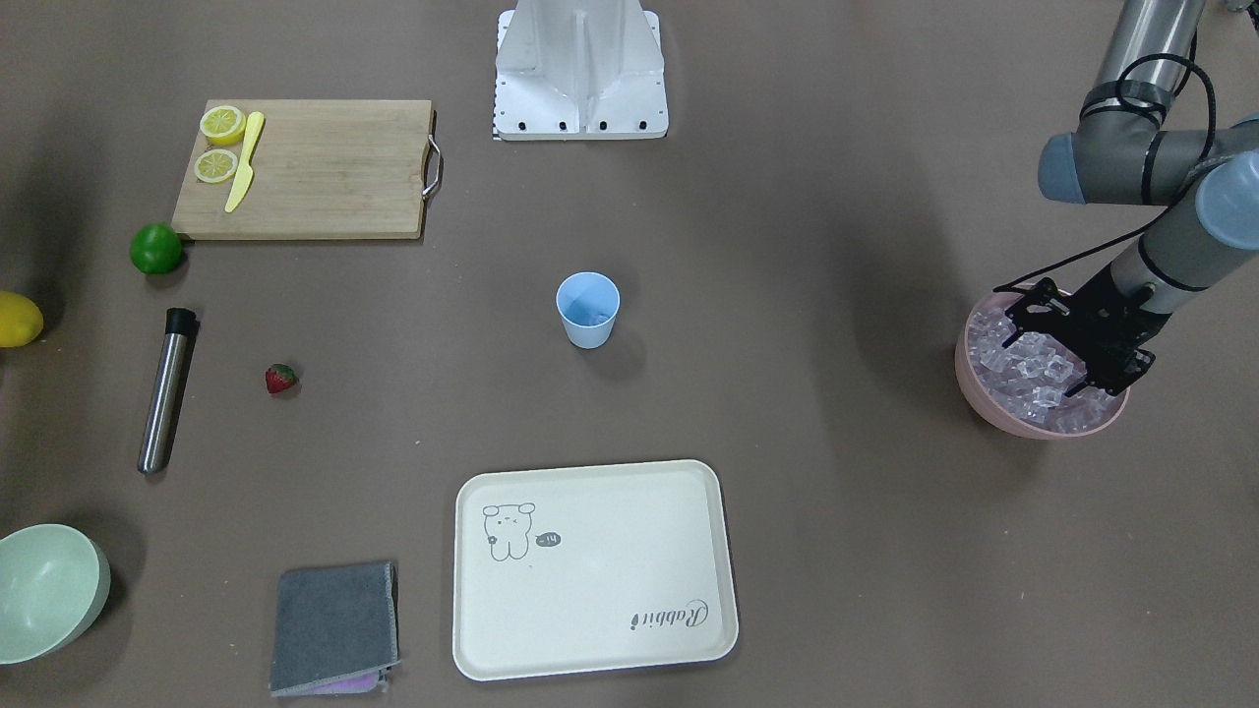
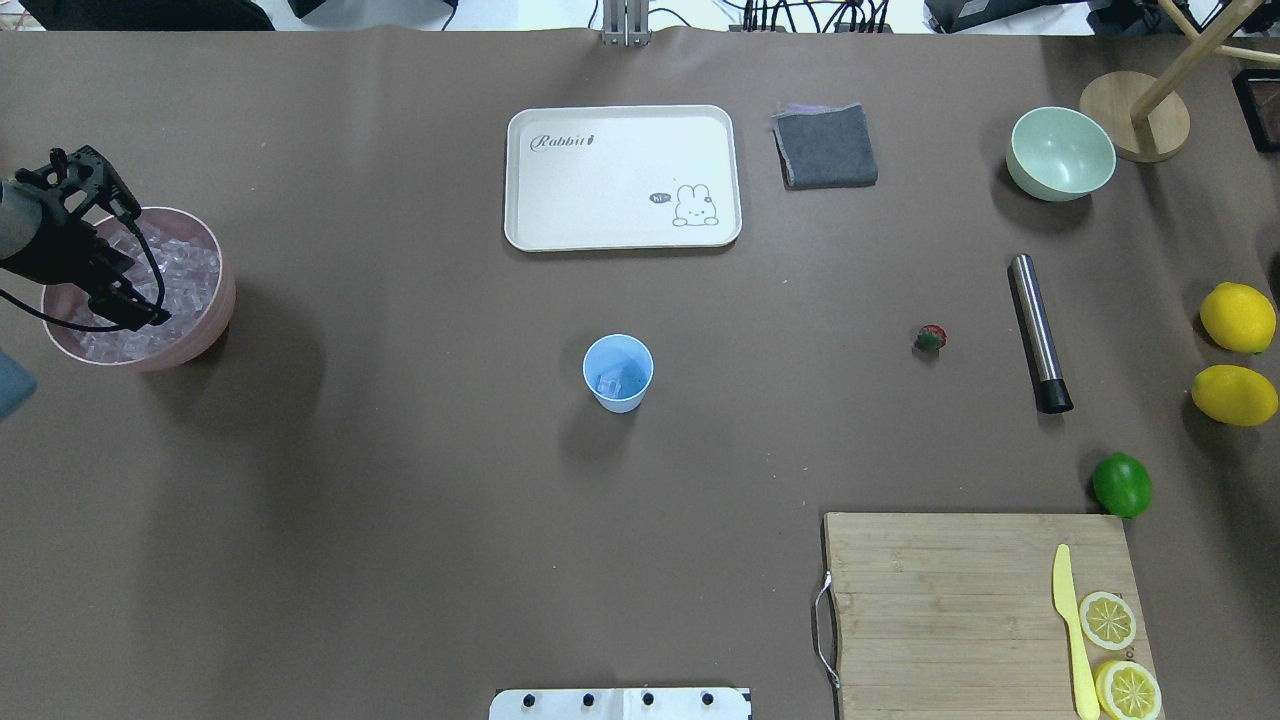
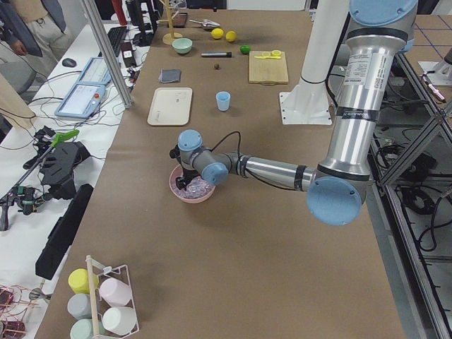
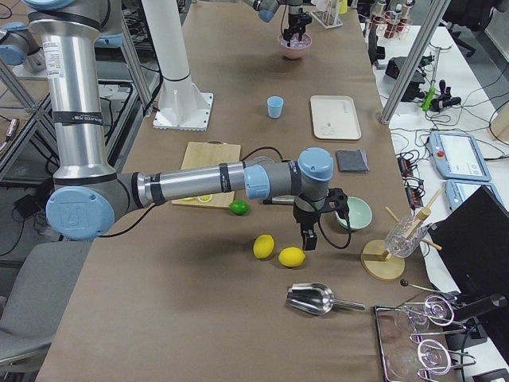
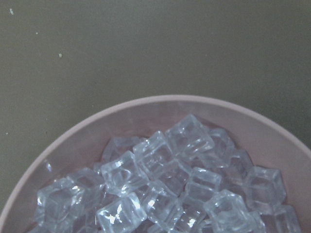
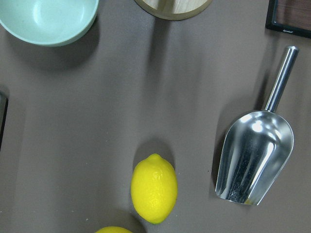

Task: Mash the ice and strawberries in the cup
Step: 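Lower the left gripper and grasp another ice cube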

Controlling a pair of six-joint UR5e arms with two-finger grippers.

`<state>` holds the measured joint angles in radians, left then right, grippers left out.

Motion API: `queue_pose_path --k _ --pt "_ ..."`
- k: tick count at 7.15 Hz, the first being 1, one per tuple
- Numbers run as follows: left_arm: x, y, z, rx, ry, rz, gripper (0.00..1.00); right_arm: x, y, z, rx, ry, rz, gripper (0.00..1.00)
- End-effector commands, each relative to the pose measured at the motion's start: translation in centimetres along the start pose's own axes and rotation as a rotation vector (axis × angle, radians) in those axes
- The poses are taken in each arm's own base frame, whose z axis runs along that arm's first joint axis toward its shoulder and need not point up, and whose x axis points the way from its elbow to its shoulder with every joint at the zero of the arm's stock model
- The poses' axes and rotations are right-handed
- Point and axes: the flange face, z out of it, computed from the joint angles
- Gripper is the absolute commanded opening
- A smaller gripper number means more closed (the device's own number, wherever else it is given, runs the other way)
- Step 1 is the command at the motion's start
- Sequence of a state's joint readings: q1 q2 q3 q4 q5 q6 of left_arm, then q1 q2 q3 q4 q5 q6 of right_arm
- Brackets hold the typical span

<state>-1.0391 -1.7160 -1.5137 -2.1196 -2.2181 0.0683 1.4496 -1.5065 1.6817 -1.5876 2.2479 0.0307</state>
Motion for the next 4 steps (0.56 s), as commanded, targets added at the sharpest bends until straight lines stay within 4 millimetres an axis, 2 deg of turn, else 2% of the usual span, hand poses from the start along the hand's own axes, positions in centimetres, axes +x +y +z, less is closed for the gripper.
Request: queue_pose_path --k 1,2,3,4 --pt "0.15 0.12 0.00 -0.001 0.000 0.003 0.60 -0.05 -0.01 -0.04 0.001 -0.001 -0.001 1.00" --pt "0.22 0.04 -0.10 0.000 0.000 -0.003 0.30 -0.06 -0.01 -0.05 0.001 -0.002 -0.001 1.00" --pt "0.25 0.09 -0.12 0.000 0.001 -0.006 0.10 -0.13 -0.02 -0.10 0.002 -0.004 -0.002 1.00" --pt "0.17 0.22 -0.21 0.001 0.005 -0.011 0.00 -0.11 -0.09 -0.10 0.002 -0.003 -0.002 1.00"
